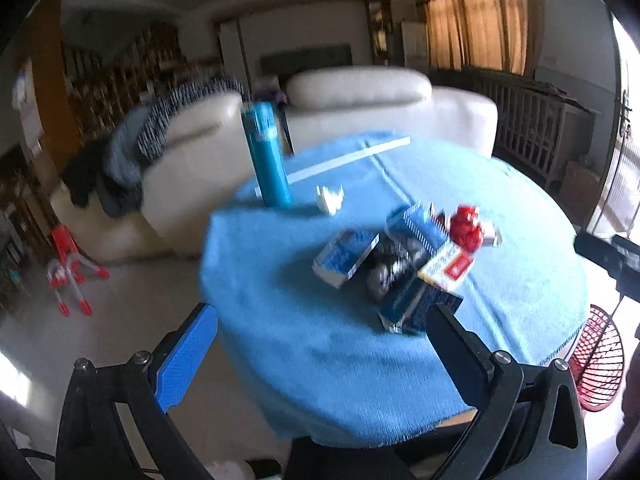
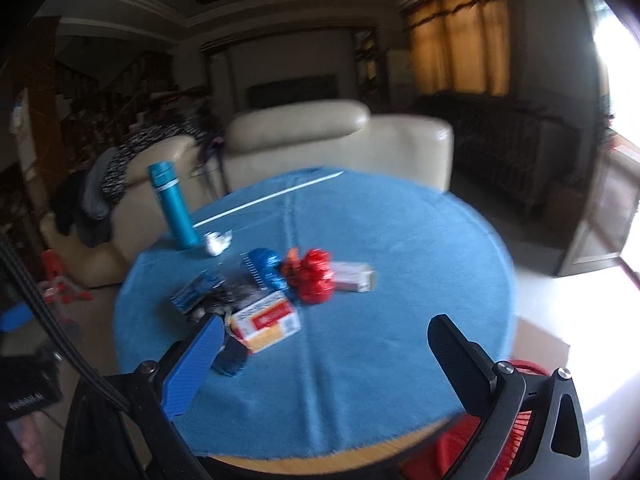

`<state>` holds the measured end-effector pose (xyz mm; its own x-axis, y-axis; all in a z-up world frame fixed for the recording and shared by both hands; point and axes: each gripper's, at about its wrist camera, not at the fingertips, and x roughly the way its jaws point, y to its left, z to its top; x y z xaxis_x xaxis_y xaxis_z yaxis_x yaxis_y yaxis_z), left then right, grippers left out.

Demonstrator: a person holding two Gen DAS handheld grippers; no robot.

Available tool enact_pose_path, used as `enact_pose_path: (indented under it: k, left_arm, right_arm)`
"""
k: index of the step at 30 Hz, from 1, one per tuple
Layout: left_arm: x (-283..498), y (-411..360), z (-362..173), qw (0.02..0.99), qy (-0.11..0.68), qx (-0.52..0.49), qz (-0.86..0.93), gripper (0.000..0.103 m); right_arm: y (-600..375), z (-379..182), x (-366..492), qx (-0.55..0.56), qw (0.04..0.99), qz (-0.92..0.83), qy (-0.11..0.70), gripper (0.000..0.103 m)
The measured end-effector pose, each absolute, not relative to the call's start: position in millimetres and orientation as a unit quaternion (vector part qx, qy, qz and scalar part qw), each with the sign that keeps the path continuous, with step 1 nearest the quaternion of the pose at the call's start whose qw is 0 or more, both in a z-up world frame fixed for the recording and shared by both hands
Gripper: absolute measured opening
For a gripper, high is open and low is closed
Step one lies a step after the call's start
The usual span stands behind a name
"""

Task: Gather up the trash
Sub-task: 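Grasp the clear plastic box on the table with the right tool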

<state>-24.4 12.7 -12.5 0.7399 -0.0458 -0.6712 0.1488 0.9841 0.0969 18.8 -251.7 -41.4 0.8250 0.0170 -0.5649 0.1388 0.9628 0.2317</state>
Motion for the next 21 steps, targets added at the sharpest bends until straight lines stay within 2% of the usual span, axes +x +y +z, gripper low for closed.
enact_pose_path:
  k: [2, 4, 6, 9, 15, 21]
  left_arm:
    - [-12, 18, -26, 0.921, 0.381, 0.062, -0.054, 0.103]
    - [2, 21, -42, 0.909, 0.409, 0.052, -0.058, 0.103]
    - [14, 24, -56, 0.897, 0.434, 0.040, -0.068, 0.103]
    - [37, 27, -74, 0.880, 0.467, 0.021, -0.089, 0.103]
    - [73, 43, -87, 0.866, 0.491, -0.003, -0.096, 0.103]
    - [121, 39, -91, 0.864, 0.484, 0.031, -0.138, 0.103]
  right_arm:
    - [-259, -49, 43, 0.159, 0.942, 0.006, 0.294, 0.102]
    - [-260, -62, 72, 0.155, 0.937, 0.029, 0.311, 0.094]
    - [-253, -76, 102, 0.165, 0.921, 0.051, 0.348, 0.081]
    - [-238, -90, 132, 0.177, 0.898, 0.091, 0.393, 0.070]
    - [-210, -96, 190, 0.141, 0.890, 0.112, 0.419, 0.070]
    - [-190, -123, 235, 0.113, 0.873, 0.118, 0.459, 0.068]
